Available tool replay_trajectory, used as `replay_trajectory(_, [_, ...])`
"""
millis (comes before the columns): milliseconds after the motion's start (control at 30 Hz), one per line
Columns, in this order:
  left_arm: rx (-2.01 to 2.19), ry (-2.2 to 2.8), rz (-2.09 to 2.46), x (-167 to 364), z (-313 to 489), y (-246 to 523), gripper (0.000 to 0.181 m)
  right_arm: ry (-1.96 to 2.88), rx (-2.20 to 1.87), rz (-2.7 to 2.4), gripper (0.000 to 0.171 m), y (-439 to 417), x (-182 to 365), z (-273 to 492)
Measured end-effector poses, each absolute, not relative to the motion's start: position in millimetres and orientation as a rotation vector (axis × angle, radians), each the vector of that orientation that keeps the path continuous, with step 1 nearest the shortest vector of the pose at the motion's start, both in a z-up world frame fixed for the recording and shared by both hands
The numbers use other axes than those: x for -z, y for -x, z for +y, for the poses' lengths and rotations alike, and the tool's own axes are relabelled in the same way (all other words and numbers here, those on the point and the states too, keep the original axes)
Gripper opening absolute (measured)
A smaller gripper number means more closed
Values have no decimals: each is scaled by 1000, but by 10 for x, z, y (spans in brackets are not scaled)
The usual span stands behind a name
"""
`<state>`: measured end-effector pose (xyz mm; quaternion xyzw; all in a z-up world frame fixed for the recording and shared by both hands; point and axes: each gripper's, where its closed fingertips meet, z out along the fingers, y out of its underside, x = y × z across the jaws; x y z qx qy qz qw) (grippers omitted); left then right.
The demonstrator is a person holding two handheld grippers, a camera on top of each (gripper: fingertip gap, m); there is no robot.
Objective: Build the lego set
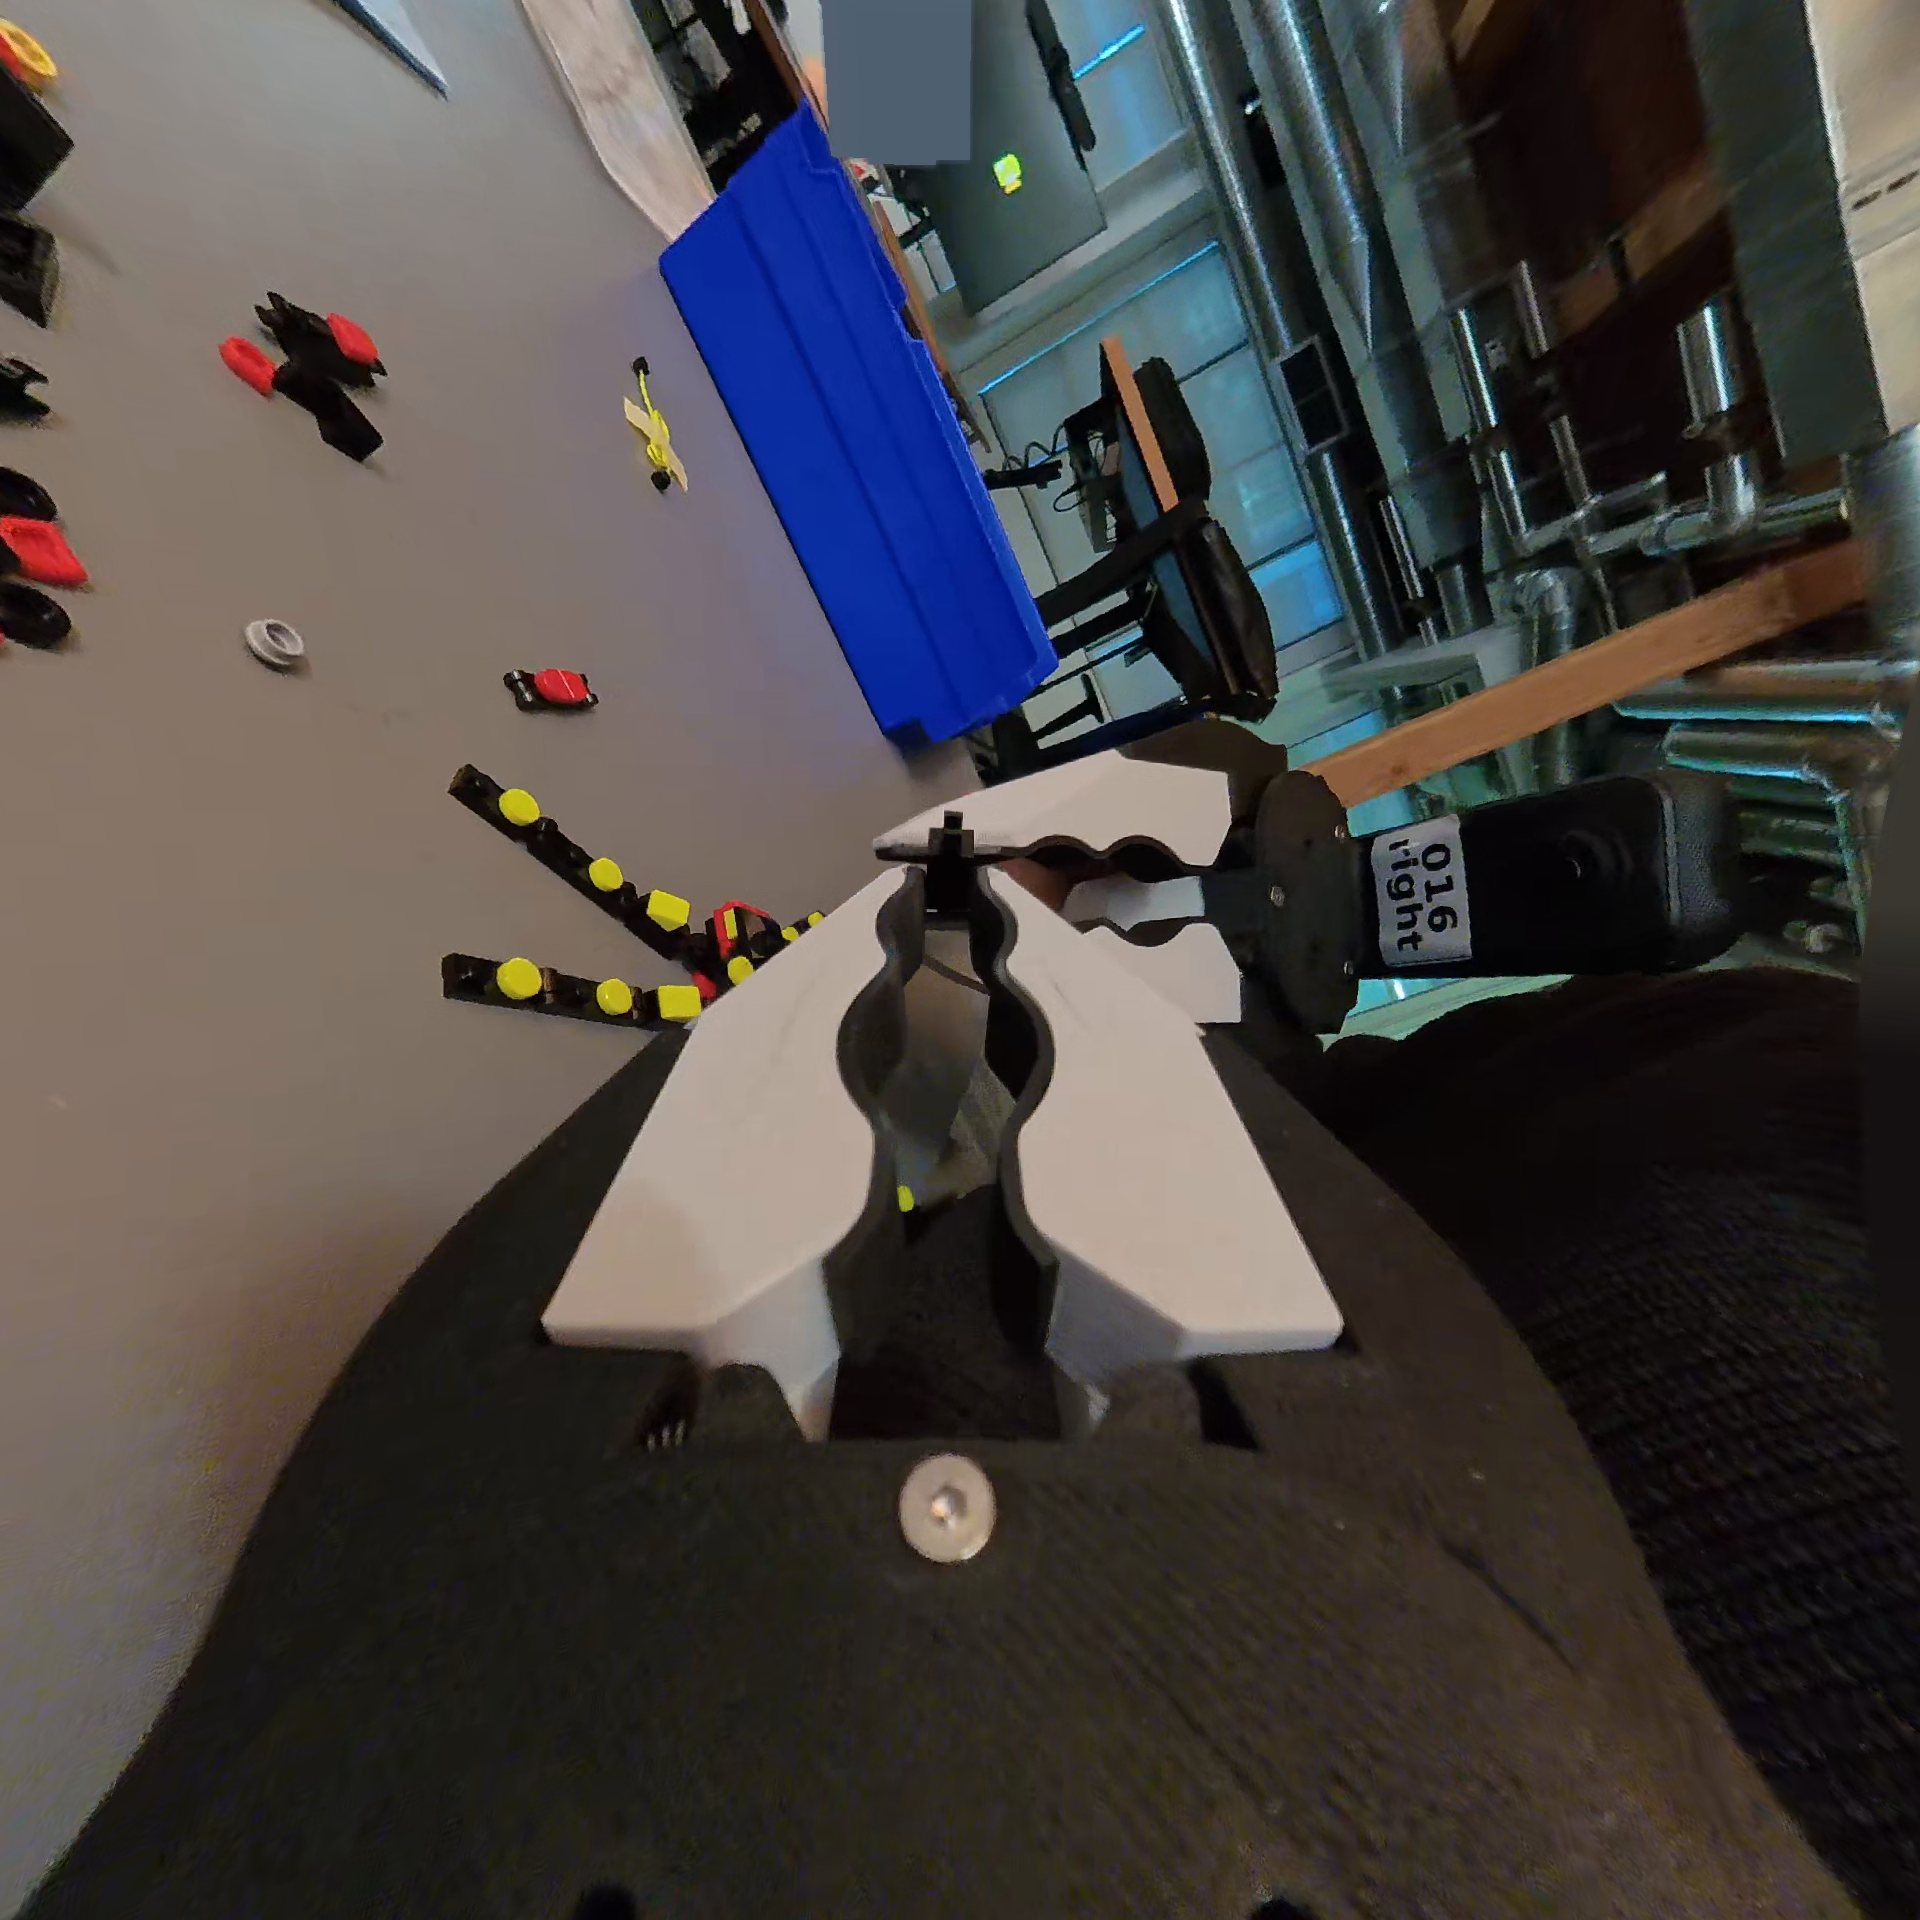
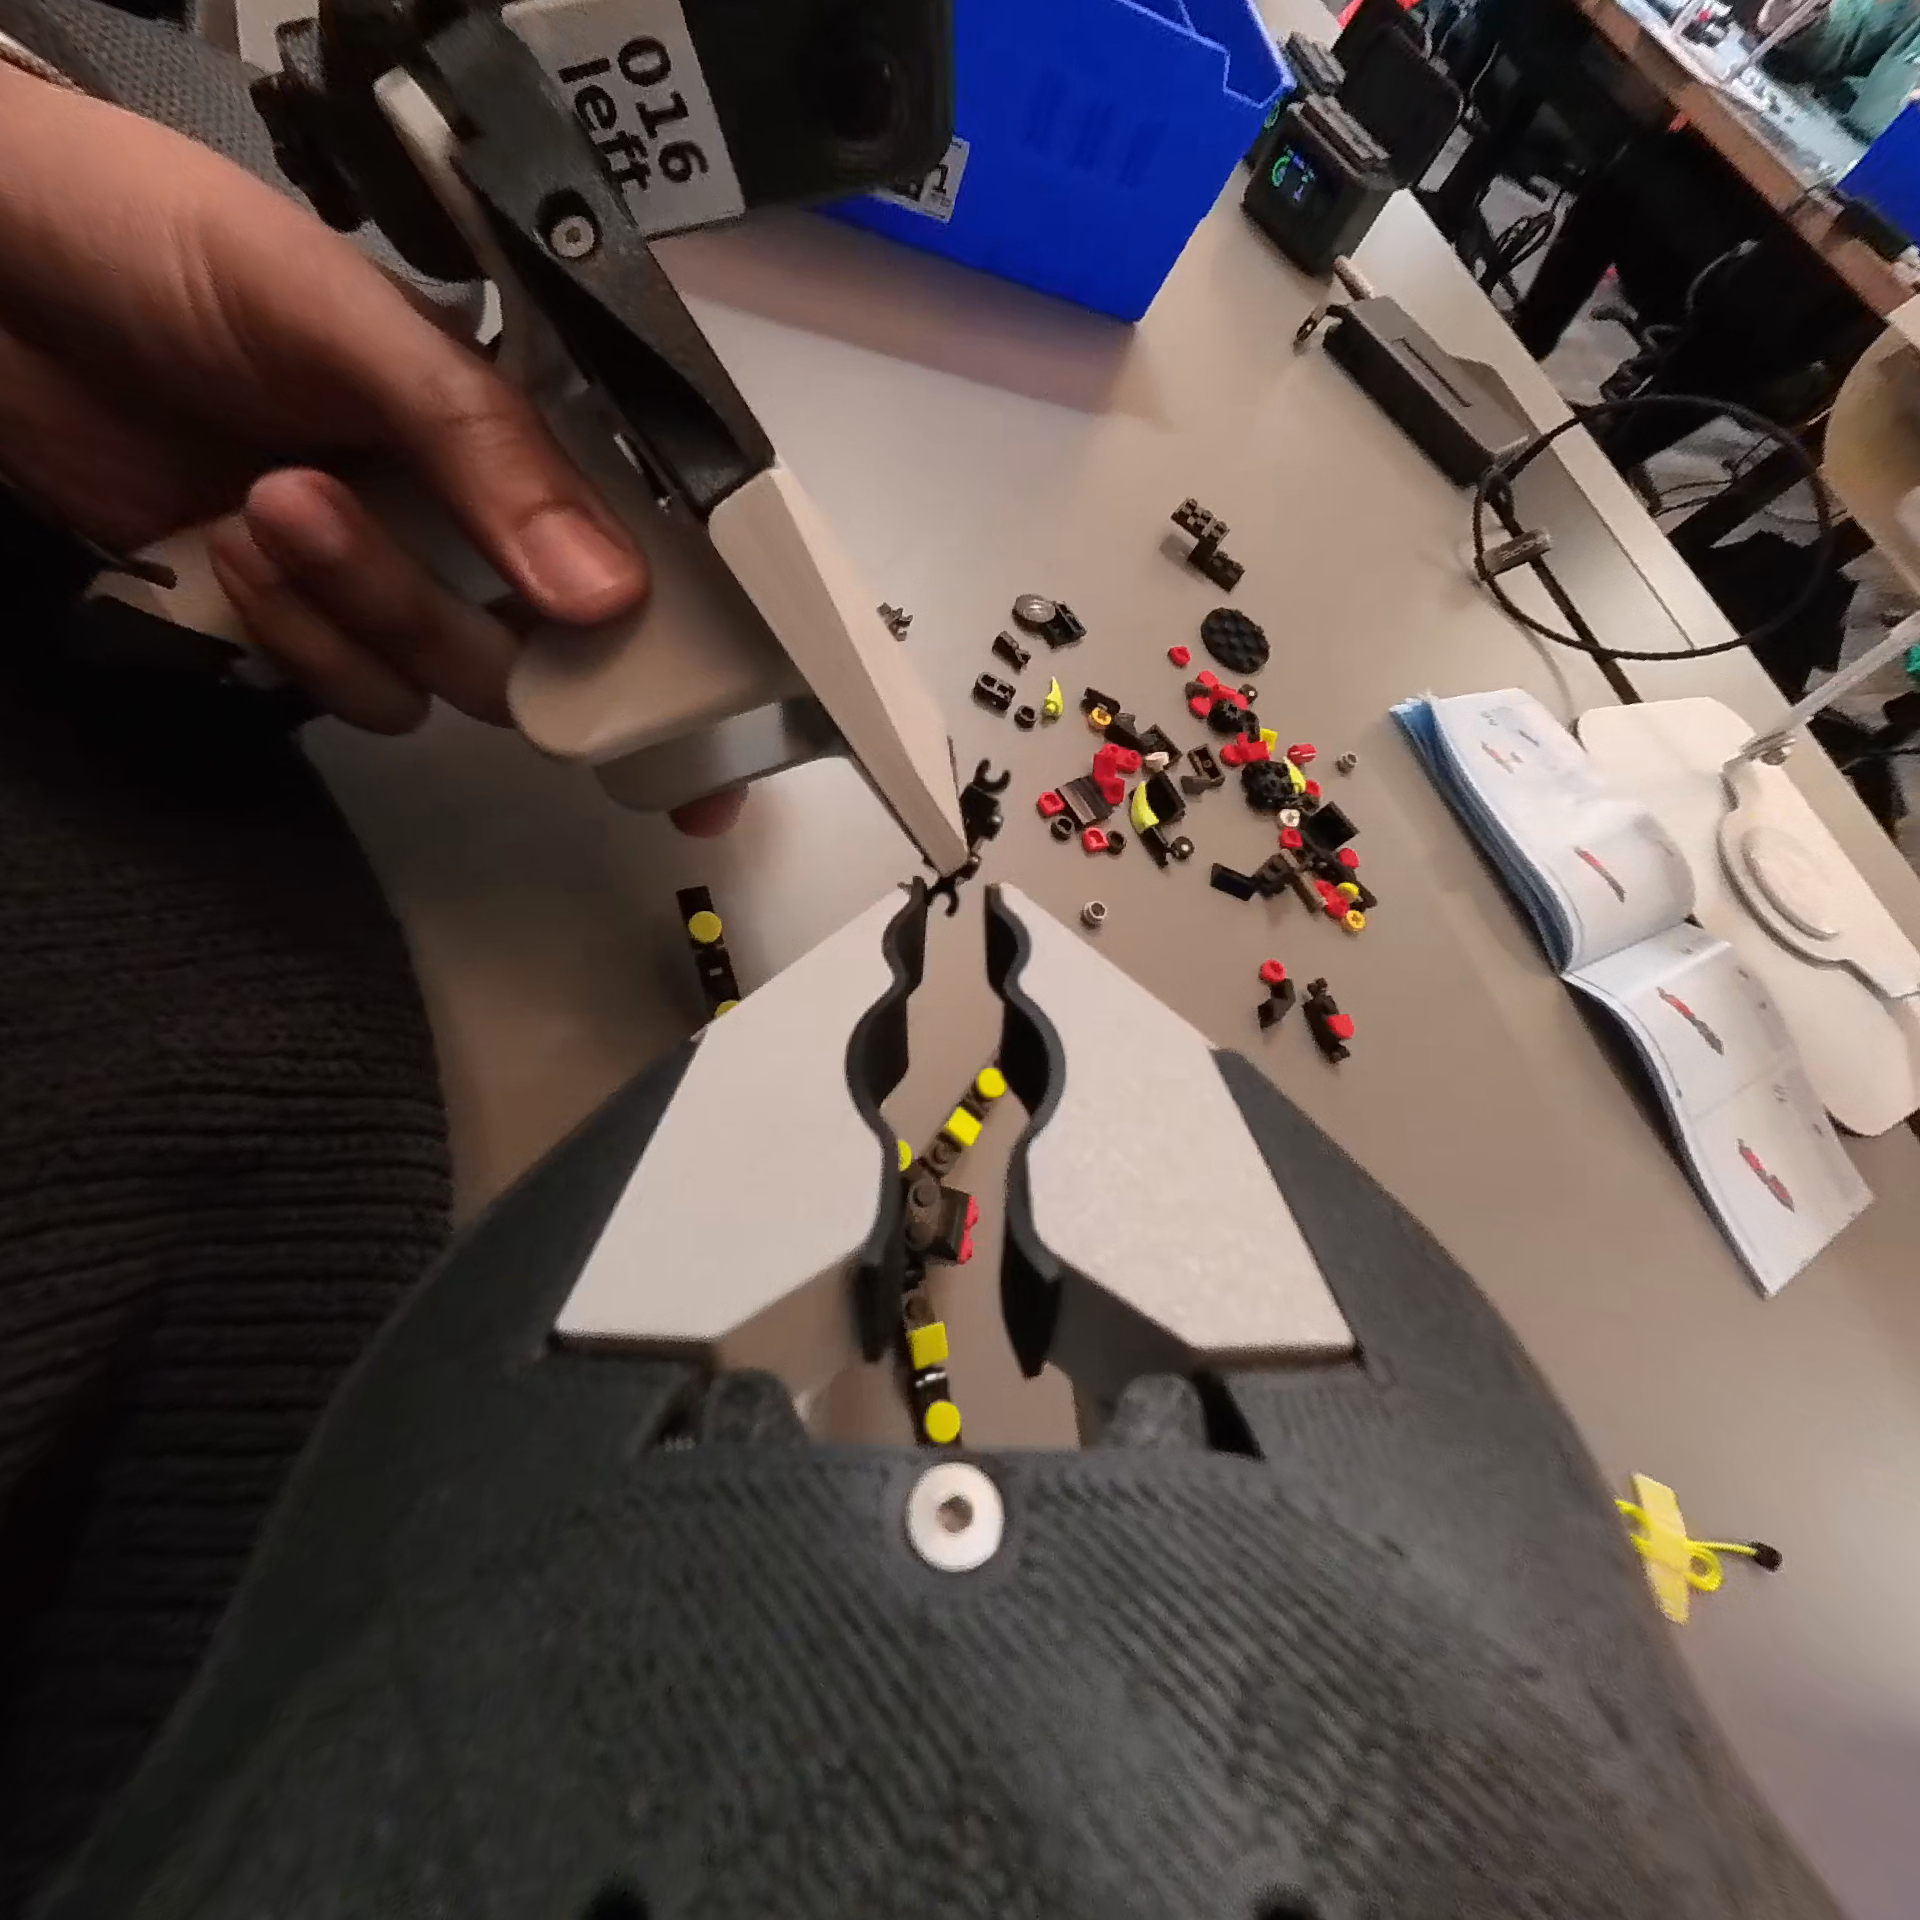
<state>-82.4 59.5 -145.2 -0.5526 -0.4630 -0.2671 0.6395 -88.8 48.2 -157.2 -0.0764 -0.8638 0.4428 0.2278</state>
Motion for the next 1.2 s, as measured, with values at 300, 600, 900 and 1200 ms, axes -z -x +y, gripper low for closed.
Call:
replay_trajectory(300, [467,1343,-1016,1462,596,837,7,257,-1180,-2379,4,919,1611,464])
replay_trajectory(600, [324,1515,-948,1546,608,797,7,181,-1029,-2405,3,888,1705,488])
replay_trajectory(900, [377,1658,-922,1623,614,699,10,178,-995,-2467,3,815,1771,499])
replay_trajectory(1200, [452,1642,-941,1659,621,692,11,208,-990,-2496,3,817,1805,512])
